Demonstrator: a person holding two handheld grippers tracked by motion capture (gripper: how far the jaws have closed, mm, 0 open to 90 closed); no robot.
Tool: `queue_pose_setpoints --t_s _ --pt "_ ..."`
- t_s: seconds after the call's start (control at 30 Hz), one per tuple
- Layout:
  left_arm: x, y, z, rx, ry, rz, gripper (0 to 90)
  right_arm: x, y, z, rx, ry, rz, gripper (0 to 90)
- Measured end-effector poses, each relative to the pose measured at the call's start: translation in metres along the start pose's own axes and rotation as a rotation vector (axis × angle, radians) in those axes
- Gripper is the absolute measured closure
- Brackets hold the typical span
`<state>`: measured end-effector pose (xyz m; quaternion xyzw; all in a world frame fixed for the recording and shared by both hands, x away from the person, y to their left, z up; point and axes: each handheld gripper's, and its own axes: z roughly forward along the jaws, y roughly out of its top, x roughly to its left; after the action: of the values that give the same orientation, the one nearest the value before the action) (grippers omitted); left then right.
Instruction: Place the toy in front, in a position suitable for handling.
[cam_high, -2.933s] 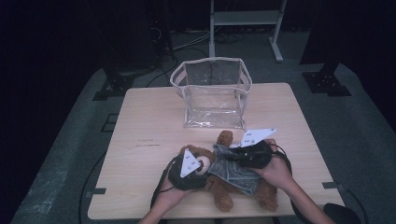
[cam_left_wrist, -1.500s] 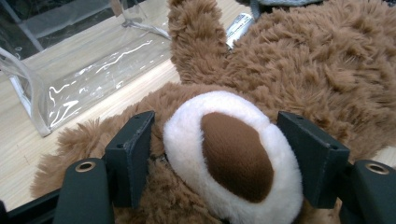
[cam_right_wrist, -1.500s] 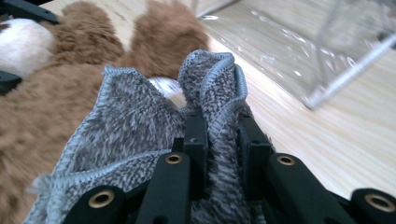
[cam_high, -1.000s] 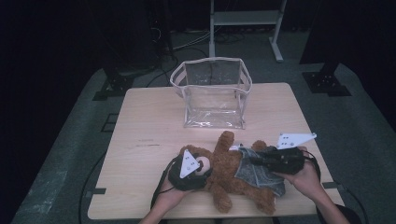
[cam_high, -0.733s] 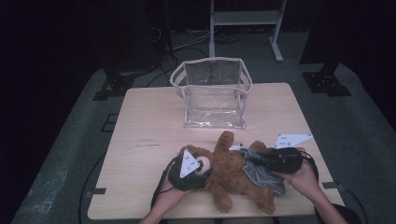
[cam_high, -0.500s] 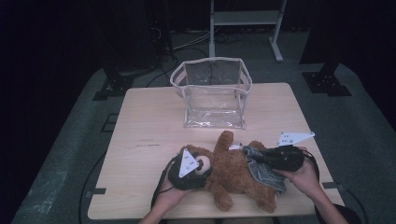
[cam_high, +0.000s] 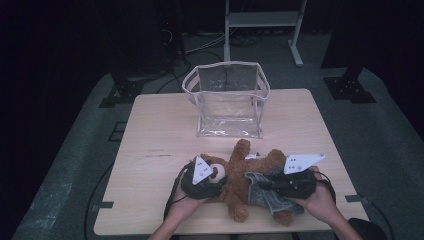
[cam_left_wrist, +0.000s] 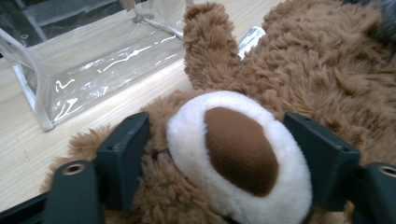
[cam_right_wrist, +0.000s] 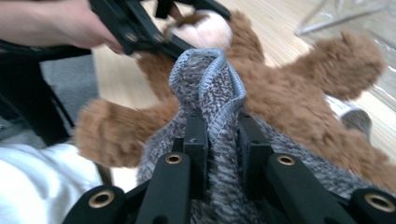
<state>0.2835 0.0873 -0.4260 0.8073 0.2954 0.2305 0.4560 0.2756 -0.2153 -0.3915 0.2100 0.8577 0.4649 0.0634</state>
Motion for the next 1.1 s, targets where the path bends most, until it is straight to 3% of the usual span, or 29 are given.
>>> queue_pose_setpoints --t_s 0.07,0.27,0.37,0.43,0.6,0.67,0.7,0.73,0.8,0.83,0.9,1.1 --pt "0.001 0.001 -0.001 -0.003 -0.003 0.002 18.6 -0.002 -0.002 0.0 -0.004 0.002 0.01 76.4" --pt "0.009 0.003 -0.011 -0.017 -0.024 -0.014 15.9 -0.019 -0.011 -0.006 -0.019 -0.033 0.055 76.4" --pt "0.009 0.0 -0.009 -0.002 -0.048 -0.008 26.2 -0.023 -0.009 -0.012 -0.008 -0.03 0.071 76.2" --pt "0.008 0.0 -0.009 0.003 -0.053 0.003 28.2 -0.021 -0.005 -0.013 -0.003 -0.025 0.066 76.3" --pt "0.01 0.001 -0.008 0.005 -0.063 -0.014 31.5 -0.008 0.024 -0.008 0.019 0.035 -0.019 76.4" --pt "0.009 0.001 -0.008 0.006 -0.06 -0.016 31.6 -0.001 0.035 0.002 0.043 0.067 -0.05 76.3" --pt "0.009 0.002 -0.008 0.008 -0.059 -0.017 31.6 0.007 0.044 0.016 0.075 0.08 -0.085 76.4" --pt "0.009 0.002 -0.007 0.008 -0.058 -0.019 31.6 0.007 0.044 0.016 0.075 0.08 -0.085 76.4" --pt "0.009 0.003 -0.007 0.012 -0.057 -0.022 31.5 0.012 0.048 0.03 0.106 0.107 -0.105 76.4" --pt "0.009 0.003 -0.008 0.015 -0.055 -0.027 31.5 0.018 0.049 0.042 0.141 0.113 -0.127 76.4" --pt "0.009 0.003 -0.008 0.018 -0.054 -0.026 31.3 0.022 0.047 0.051 0.17 0.109 -0.139 76.4" --pt "0.009 0.003 -0.008 0.018 -0.051 -0.027 30.8 0.025 0.033 0.046 0.177 0.092 -0.14 76.4"
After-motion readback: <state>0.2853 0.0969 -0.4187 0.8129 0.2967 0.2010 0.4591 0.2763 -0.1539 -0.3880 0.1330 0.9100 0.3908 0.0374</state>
